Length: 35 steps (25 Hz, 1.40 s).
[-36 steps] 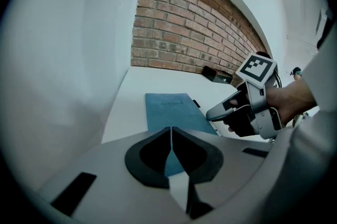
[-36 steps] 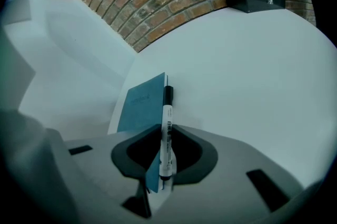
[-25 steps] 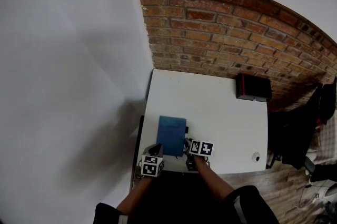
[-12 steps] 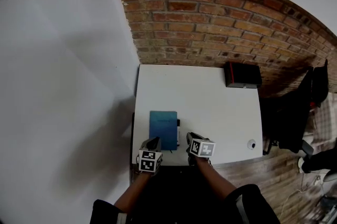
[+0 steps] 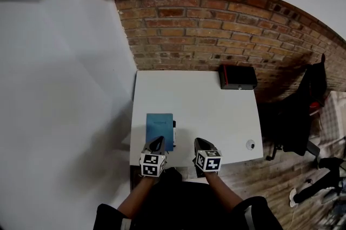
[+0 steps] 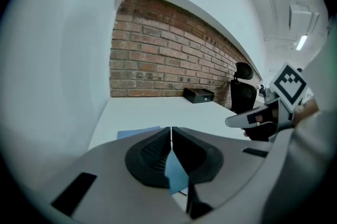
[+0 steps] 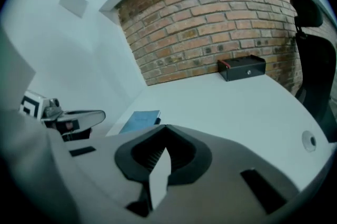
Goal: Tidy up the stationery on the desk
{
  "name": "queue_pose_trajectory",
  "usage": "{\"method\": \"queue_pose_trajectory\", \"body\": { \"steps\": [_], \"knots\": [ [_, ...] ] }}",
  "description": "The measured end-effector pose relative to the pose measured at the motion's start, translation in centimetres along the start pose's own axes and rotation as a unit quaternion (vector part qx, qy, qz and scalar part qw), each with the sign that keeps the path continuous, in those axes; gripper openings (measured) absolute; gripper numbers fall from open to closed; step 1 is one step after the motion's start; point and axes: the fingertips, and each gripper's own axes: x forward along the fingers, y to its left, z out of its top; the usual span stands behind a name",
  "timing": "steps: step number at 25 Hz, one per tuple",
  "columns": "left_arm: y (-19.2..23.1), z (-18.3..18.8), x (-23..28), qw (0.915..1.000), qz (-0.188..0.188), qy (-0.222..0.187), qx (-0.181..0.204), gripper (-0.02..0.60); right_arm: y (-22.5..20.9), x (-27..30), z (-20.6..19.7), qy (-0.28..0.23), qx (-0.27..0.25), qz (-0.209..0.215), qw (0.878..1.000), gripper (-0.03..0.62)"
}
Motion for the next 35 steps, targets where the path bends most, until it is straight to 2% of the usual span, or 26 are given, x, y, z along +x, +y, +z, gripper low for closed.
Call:
{"method": "queue_pose_trajectory", "body": {
  "steps": [6, 19, 26, 35],
  "knots": [
    [-3.8, 0.4, -3.8, 0.9996, 0.017, -0.021, 0.008, 0.021, 1.7, -6.5, 0.3, -0.043, -0.082, -0.003, 0.996, 0.021],
    [-10.7, -3.2, -11.9, 0.9989, 0.027, -0.031, 0.024, 0.021, 3.8, -18.1, -2.6, -0.110, -0.100, 0.021, 0.989, 0.021],
    [-12.5, -3.6, -13.4, 0.9983, 0.029, -0.035, 0.035, 0.021, 4.1, -20.0, -3.4, -0.122, -0.100, 0.031, 0.987, 0.021],
    [-11.9, -3.7, -13.6, 0.9983, 0.037, -0.033, 0.032, 0.021, 4.9, -19.6, -3.2, -0.121, -0.107, 0.041, 0.986, 0.021]
  ]
}}
